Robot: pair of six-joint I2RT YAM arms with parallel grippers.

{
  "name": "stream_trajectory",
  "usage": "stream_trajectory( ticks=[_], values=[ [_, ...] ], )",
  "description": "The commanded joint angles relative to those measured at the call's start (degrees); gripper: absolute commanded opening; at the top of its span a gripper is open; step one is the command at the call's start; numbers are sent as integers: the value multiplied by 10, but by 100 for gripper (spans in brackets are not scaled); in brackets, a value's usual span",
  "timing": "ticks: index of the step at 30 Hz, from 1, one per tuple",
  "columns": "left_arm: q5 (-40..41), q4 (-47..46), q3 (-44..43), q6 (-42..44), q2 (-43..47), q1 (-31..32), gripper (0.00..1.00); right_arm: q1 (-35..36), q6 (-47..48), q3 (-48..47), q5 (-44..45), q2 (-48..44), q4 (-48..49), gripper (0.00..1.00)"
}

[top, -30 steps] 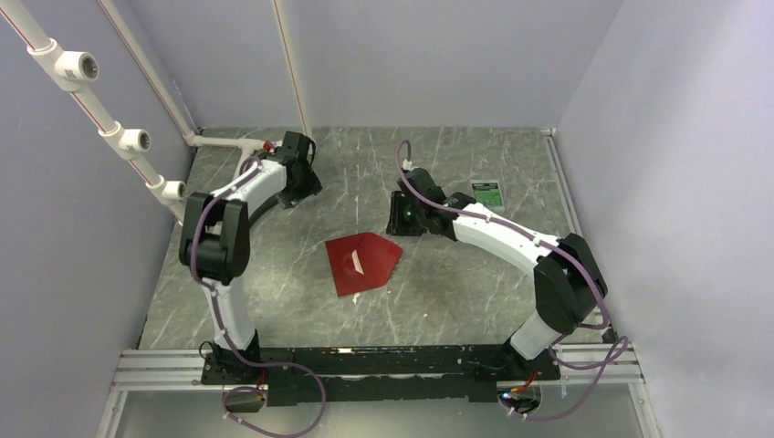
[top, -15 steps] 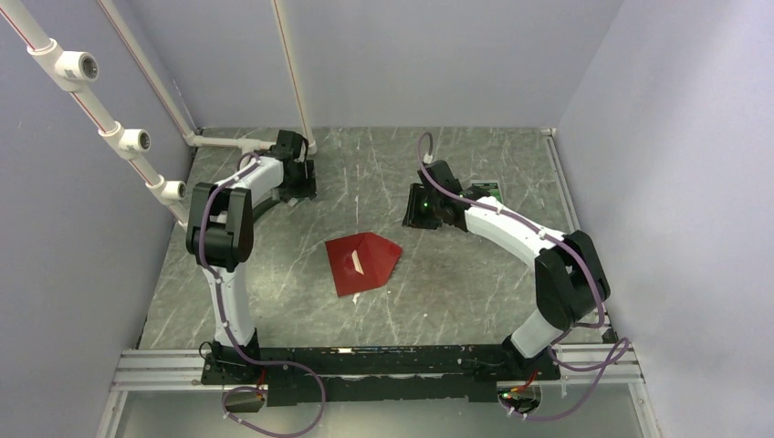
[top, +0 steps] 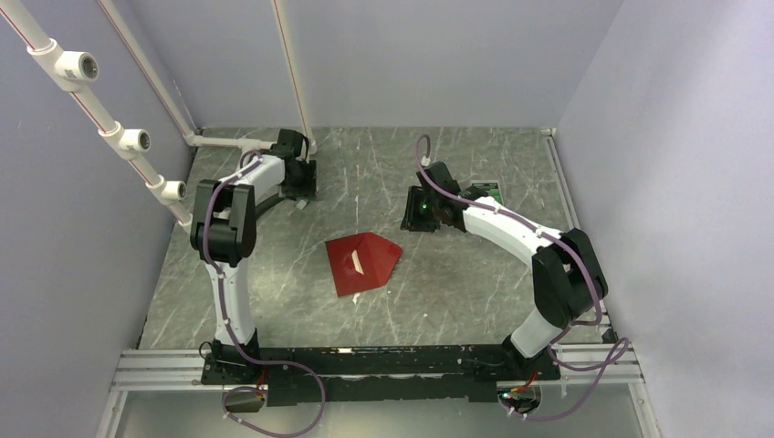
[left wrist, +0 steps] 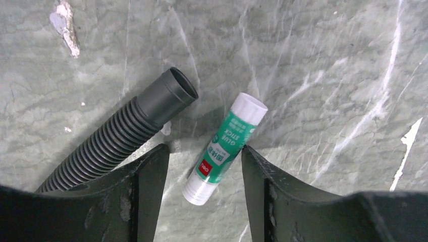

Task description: Place the letter into the envelope and seal it

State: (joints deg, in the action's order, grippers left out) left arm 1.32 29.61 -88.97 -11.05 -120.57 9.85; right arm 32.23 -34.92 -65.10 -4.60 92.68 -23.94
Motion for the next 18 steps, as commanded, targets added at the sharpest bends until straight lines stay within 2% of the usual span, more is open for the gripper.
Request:
stream_trajectory(
  ticks=[1, 4, 10, 14, 16, 18],
  values=[
    [-15, -1, -28, 10, -24, 1, 59, -2, -3, 9, -6, -7, 14, 30],
    [-35, 9, -42, 20, -37, 4, 51, -3, -7, 16, -7, -12, 13, 30],
    [-90, 26, -35, 22, -27, 16, 4, -2, -11, 27, -11, -32, 16, 30],
    [-150, 20, -13, -23, 34, 21, 2, -2, -9, 42, -45, -57, 50, 32],
    [-197, 3, 5, -61, 80, 24, 2, -2, -9, 59, -87, -78, 95, 36],
    [-278, -38, 39, -118, 139, 28, 2, -2, -20, 81, -140, -100, 154, 44]
  ],
)
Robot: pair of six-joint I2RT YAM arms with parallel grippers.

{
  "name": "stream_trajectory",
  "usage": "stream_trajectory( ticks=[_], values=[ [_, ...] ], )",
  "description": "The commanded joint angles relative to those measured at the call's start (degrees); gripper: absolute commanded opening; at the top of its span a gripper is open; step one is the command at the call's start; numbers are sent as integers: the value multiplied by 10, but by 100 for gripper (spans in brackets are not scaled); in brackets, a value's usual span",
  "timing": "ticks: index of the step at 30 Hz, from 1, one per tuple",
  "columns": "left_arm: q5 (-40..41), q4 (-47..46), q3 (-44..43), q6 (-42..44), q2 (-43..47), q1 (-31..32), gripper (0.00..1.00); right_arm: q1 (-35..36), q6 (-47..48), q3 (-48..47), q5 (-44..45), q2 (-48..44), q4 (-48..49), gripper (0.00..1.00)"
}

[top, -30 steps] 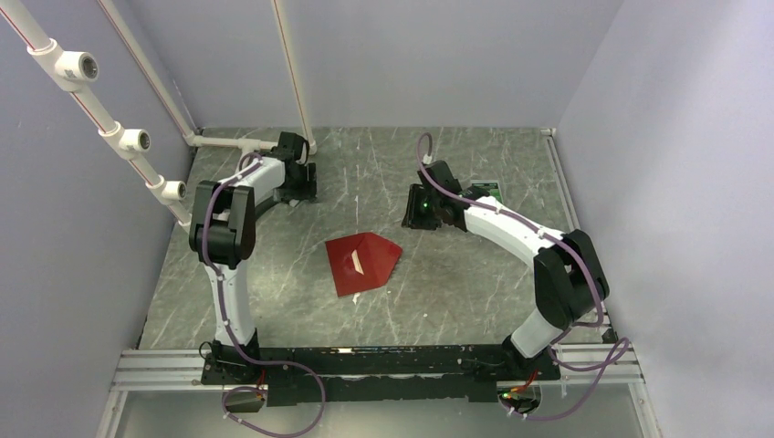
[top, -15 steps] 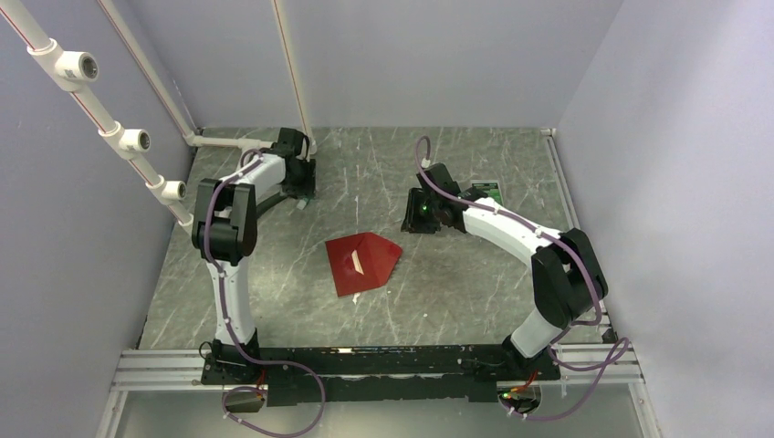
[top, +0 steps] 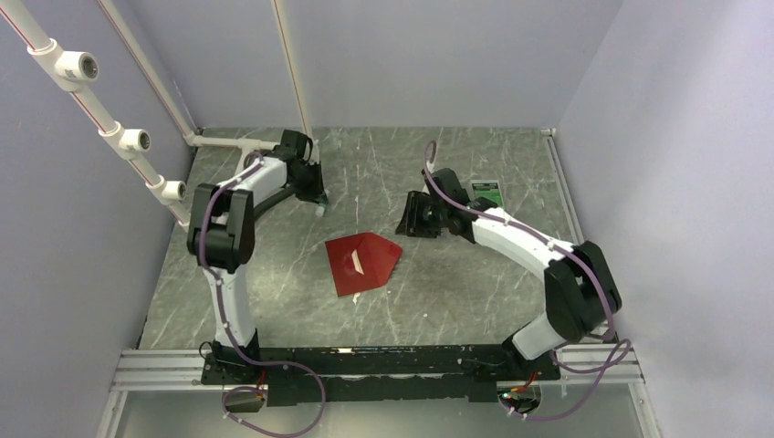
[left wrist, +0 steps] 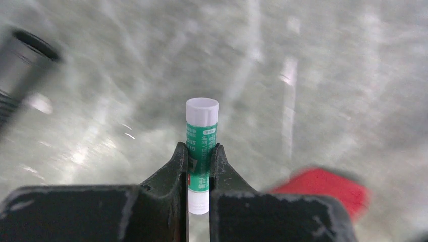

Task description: Place the letter into the envelope and seal it

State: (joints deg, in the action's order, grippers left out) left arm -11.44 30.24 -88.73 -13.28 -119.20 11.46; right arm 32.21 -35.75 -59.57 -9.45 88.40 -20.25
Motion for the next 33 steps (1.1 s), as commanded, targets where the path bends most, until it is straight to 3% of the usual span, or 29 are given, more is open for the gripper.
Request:
stream_trajectory(
  ticks=[1, 5, 7, 13, 19, 21, 33],
  values=[
    [-183, -76, 53, -128, 149, 17, 2, -2, -27, 37, -109, -67, 149, 50],
    [-231, -195, 110, -251, 230, 55, 2, 2, -98, 55, -148, -93, 248, 70],
    [-239, -243, 125, -304, 255, 71, 2, 3, -119, 43, -150, -97, 261, 74],
    [-277, -368, 173, -448, 299, 91, 3, 7, -169, 9, -170, -96, 317, 77],
    [-295, -372, 172, -465, 324, 97, 3, 8, -208, 15, -171, -93, 373, 76],
    [-299, -365, 171, -465, 327, 98, 3, 8, -213, 6, -175, -84, 369, 72],
    [-324, -360, 185, -478, 340, 98, 2, 6, -193, -35, -148, -50, 335, 24]
  ],
)
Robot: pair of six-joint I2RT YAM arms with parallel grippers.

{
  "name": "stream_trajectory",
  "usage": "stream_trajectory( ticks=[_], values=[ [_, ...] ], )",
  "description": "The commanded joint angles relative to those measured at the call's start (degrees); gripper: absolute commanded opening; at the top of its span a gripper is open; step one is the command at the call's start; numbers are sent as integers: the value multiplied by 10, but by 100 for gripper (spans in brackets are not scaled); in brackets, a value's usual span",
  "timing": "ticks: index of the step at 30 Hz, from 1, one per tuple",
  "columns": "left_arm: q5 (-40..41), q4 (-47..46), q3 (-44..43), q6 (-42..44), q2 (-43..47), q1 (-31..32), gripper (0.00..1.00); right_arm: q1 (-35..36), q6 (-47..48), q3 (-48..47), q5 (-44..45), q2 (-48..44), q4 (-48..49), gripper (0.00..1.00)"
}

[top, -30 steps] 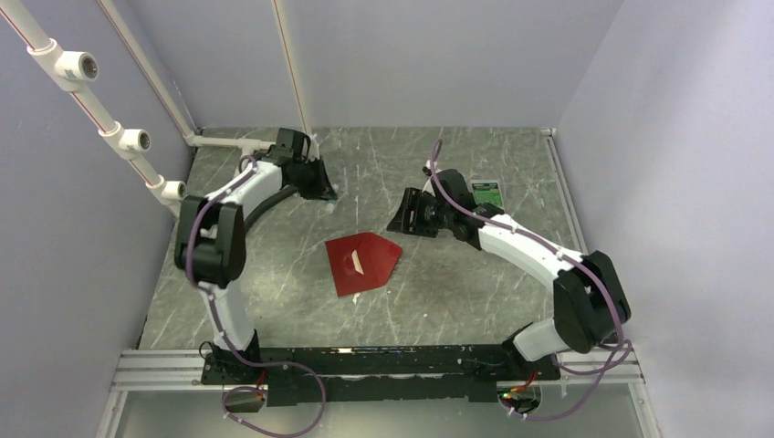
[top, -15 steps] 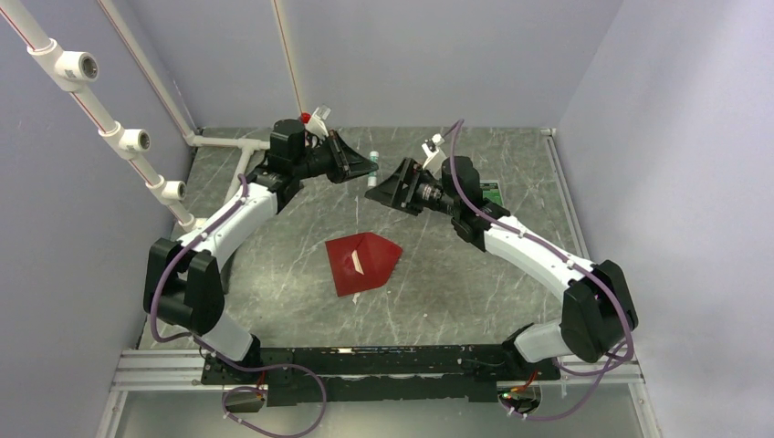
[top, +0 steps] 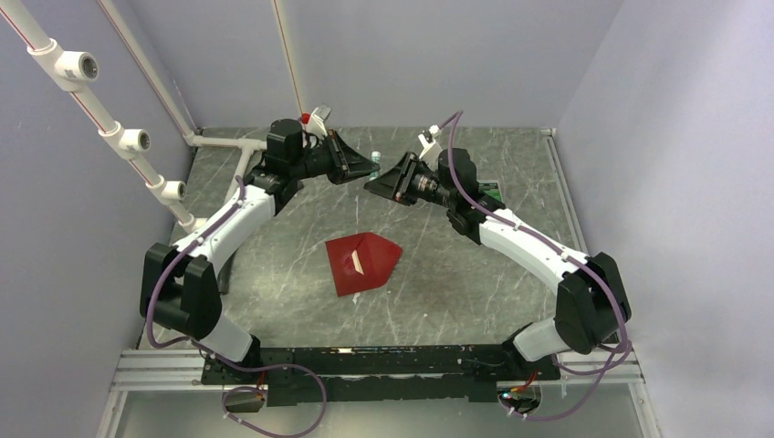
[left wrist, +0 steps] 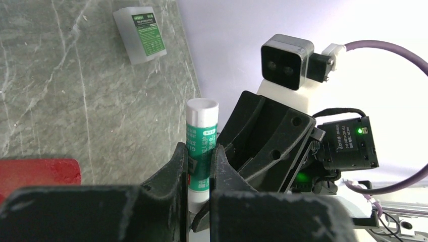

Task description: Place the letter into the envelope and seal it

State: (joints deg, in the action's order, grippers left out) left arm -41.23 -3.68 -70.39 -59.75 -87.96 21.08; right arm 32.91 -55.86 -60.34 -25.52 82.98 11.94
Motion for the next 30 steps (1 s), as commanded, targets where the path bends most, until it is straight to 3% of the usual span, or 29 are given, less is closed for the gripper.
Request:
stream_trajectory(
  ticks=[1, 4, 6, 7, 10, 11, 13, 16, 20, 27, 29, 30],
  values=[
    [-28, -20, 3, -13, 29, 2, 3, -1, 9, -26, 11, 5, 13, 22],
    [-28, -12, 5, -8, 37, 2, 2, -3, 20, -20, 6, 3, 15, 15],
    [-31, -2, 7, 1, 43, 2, 5, -5, 36, -16, -6, 0, 23, 3],
    [-30, 6, 6, 7, 45, 1, 12, -6, 52, -17, -15, -3, 21, 0],
    [-39, 60, -16, 37, 51, -3, 56, -7, 151, -32, -53, -12, -22, 0],
    [-52, 79, -35, 48, 49, -8, 64, -8, 191, -37, -68, -16, -43, 0],
    [-80, 126, -68, 81, 44, -16, 70, -12, 268, -48, -105, -26, -85, 0],
    [-96, 257, -123, 161, 36, -20, 75, -15, 363, -74, -141, -37, -158, 0],
    [-112, 355, -155, 235, 29, -20, 75, -15, 456, -121, -173, -28, -266, 0],
    [-145, 398, -162, 253, 11, -20, 72, 1, 553, -187, -172, 4, -413, 0],
    [-157, 399, -157, 251, 7, -19, 67, 4, 574, -195, -172, 7, -421, 0],
    [-176, 396, -152, 249, 3, -18, 60, 6, 578, -198, -175, 11, -425, 0]
  ],
)
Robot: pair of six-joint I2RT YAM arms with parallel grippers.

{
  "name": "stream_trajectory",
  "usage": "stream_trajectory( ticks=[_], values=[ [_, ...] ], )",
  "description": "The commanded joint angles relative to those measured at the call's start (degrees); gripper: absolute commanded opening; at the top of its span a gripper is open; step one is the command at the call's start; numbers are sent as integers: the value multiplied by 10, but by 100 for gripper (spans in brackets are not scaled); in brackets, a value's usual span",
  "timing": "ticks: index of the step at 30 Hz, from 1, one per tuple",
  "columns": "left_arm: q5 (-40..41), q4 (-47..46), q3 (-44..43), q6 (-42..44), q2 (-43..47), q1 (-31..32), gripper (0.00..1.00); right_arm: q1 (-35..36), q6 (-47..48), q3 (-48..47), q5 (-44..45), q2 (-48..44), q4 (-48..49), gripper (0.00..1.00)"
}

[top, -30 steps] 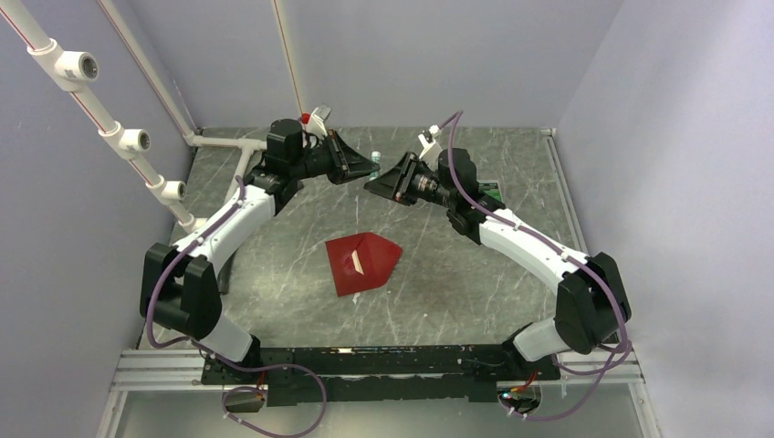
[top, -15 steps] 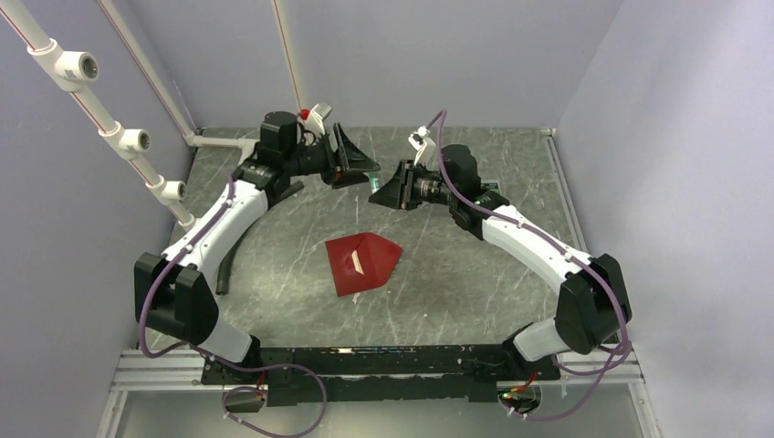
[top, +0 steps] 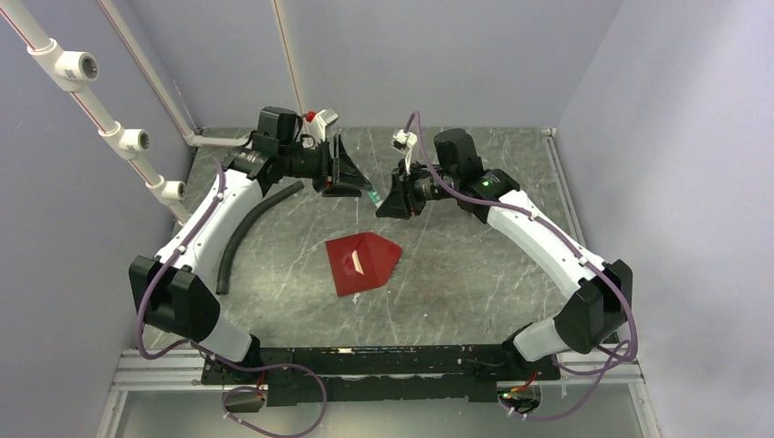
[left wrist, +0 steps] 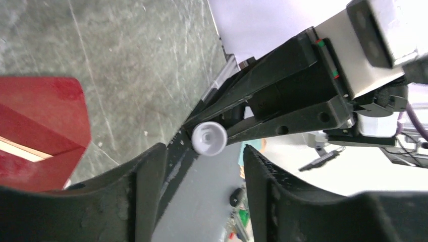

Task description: Place the letter into the envelope and seal it

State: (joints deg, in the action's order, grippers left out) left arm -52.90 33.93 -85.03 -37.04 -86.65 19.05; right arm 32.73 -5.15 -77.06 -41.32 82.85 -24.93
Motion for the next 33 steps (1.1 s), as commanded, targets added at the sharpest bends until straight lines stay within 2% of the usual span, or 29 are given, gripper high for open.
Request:
stream_trajectory(
  ticks=[1, 4, 7, 20, 23, 25, 30, 31, 33],
  values=[
    [-71, 12, 2, 20, -14, 3, 55, 9, 78, -35, -20, 15, -65, 0],
    [-105, -13, 28, 12, -24, 6, 43, 12, 103, -58, -24, 37, -113, 0],
    [-115, -6, 37, 19, -36, 9, 39, 13, 118, -66, -17, 45, -132, 0],
    [-107, 31, 33, 41, -67, 29, 40, 22, 139, -75, -21, 62, -160, 0],
    [-105, 57, 22, 71, -72, 42, 25, 23, 139, -75, -27, 63, -159, 0],
    [-102, 75, 15, 87, -75, 47, 5, 24, 139, -76, -25, 63, -162, 0],
    [-75, 51, 20, 75, -59, 48, 2, 13, 90, -67, -9, 46, -145, 1],
    [-71, 29, 26, 57, -49, 48, 2, 4, 70, -55, -13, 36, -126, 8],
    [-61, -31, 44, 6, -32, 48, 2, -20, 1, -18, -43, -5, -54, 36]
  ],
)
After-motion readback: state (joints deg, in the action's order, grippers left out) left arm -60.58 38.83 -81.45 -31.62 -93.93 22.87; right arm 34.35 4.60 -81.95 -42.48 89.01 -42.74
